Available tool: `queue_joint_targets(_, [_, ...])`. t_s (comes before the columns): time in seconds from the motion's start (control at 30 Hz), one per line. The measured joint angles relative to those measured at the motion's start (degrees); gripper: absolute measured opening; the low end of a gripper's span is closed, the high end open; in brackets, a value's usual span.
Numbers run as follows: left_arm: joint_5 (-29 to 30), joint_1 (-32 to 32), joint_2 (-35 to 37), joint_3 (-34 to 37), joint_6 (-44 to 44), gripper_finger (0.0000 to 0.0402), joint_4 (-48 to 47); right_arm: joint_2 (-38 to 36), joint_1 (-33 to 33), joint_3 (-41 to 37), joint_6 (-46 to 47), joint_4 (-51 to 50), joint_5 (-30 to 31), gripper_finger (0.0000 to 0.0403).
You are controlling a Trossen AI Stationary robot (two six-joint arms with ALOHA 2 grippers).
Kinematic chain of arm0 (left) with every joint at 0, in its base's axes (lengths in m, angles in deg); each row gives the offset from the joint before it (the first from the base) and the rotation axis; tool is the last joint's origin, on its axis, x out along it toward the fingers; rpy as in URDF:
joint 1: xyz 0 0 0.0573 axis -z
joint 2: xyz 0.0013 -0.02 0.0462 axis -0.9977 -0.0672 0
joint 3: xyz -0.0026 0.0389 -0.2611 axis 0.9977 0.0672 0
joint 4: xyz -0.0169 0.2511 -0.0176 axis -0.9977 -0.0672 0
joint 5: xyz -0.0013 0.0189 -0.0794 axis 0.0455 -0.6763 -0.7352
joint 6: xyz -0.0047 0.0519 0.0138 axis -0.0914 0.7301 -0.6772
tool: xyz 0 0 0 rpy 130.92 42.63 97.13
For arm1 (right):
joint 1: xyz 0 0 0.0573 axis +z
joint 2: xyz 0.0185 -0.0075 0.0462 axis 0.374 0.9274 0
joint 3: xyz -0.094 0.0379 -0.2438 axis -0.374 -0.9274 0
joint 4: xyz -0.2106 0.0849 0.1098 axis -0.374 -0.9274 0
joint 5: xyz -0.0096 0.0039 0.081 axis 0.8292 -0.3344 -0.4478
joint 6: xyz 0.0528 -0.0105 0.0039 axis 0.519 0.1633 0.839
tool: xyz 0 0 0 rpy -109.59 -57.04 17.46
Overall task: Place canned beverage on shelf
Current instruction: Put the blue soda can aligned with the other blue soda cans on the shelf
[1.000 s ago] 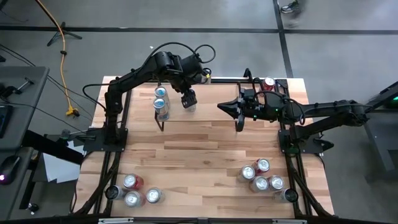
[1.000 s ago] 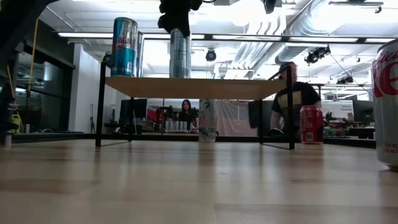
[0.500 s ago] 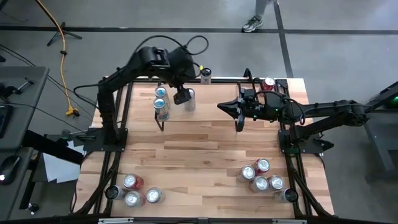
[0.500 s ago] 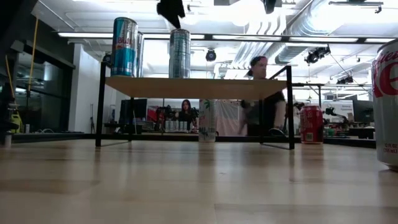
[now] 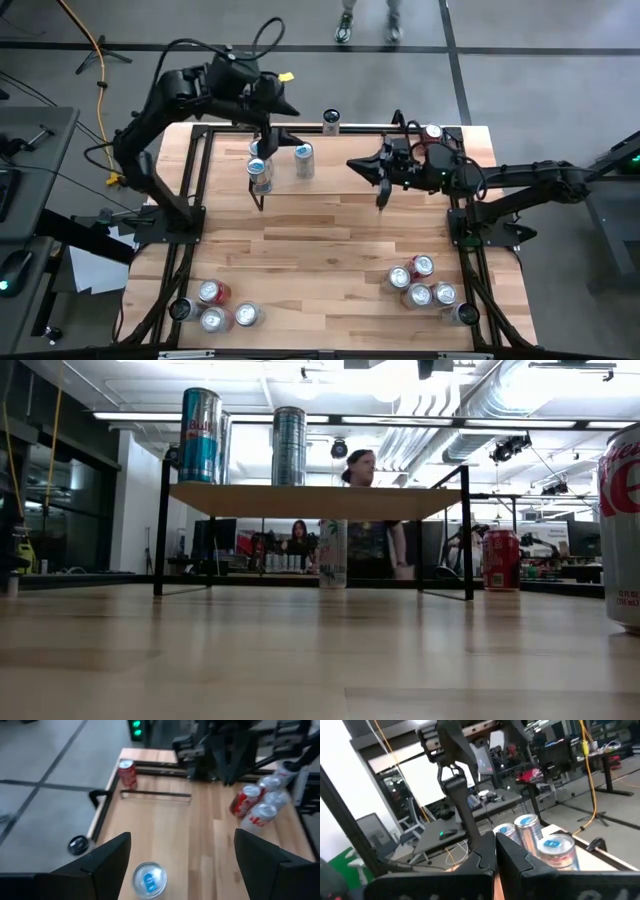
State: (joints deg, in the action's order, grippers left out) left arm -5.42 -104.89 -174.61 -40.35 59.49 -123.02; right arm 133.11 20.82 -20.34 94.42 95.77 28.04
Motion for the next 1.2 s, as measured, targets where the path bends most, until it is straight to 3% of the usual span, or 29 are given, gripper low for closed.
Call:
queue_joint_targets(0.23, [-5.5,0.0,11.5,27.6,0.0,0.0289,20.4,1.6,0.0,1.9,-0.4,-2.0,-2.3,0.0000])
queue_joint_targets(0.4, [-0.9,-0.3,17.3,41.1,-1.0,0.0289,35.9,0.9,-0.3,2.1,-0.4,-3.8,-2.3,0.0000])
queue_joint_targets(0.57, [0.5,-0.3,18.1,42.6,-2.8,0.0289,37.6,0.6,-0.4,2.1,-0.4,-4.9,-2.2,0.0000])
queue_joint_targets(0.77, [4.4,-0.2,16.7,42.6,6.4,0.0289,37.0,0.7,-0.4,2.1,0.0,-6.0,-2.2,0.0000])
queue_joint_targets(0.93, [4.0,-0.4,13.8,42.6,16.5,0.0289,30.9,0.7,-0.4,2.1,0.0,-5.9,-2.2,0.0000])
queue_joint_targets(1.2, [3.1,-0.5,10.1,42.6,23.1,0.0289,27.2,0.7,-0.4,2.1,0.0,-6.0,-1.3,0.0000])
